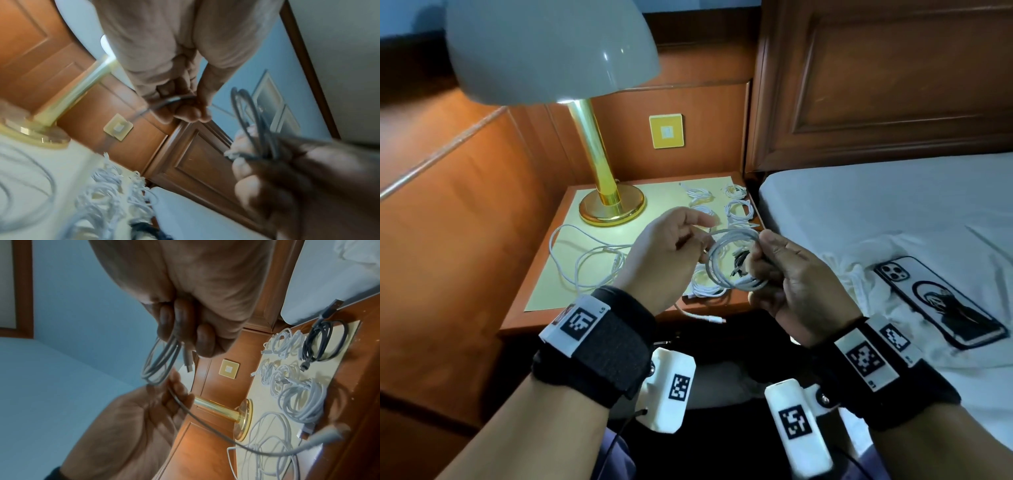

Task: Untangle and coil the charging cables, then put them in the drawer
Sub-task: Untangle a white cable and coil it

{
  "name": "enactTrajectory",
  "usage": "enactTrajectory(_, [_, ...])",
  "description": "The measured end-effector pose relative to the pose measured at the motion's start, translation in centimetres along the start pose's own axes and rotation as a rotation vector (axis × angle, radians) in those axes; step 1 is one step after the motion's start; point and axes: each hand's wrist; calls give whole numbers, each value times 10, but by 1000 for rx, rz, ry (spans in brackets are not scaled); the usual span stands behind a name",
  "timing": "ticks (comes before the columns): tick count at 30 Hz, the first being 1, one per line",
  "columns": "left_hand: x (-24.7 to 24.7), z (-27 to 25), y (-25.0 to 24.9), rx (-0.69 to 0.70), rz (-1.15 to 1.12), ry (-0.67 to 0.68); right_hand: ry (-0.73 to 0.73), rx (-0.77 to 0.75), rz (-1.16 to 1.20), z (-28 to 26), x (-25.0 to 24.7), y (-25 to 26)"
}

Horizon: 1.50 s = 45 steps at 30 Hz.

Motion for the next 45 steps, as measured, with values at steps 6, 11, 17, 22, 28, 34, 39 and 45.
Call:
enactTrajectory(6, [-9,-1,5,-41,138,-186,66,-9,128,-3,-7,11])
enactTrajectory(11, [-9,-5,0,-125,111,-154,80,-27,102,-5,-4,8])
enactTrajectory(17, [-1,-5,-5,-211,-402,-73,88,-54,-4,-4,3,0])
enactTrajectory(22, [4,-8,-9,-226,-549,53,33,-196,-158,-1,5,-8])
enactTrajectory(28, [6,-10,-8,-253,-428,118,-79,-393,-407,3,3,-9])
enactTrajectory(34, [16,-11,-14,-271,-297,209,-153,-499,-573,9,-2,-13])
enactTrajectory(39, [14,-7,0,-228,-158,78,-171,-567,-490,12,-4,-14])
enactTrajectory(45, [-11,-6,-3,-192,-334,-68,-412,-546,-316,22,-26,4])
Point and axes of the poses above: each hand's wrist, its own z-axis towards the middle knuckle, its own x-axis out of the palm, y = z × x, and after that the axes turned 2 degrees about -y, right-handed
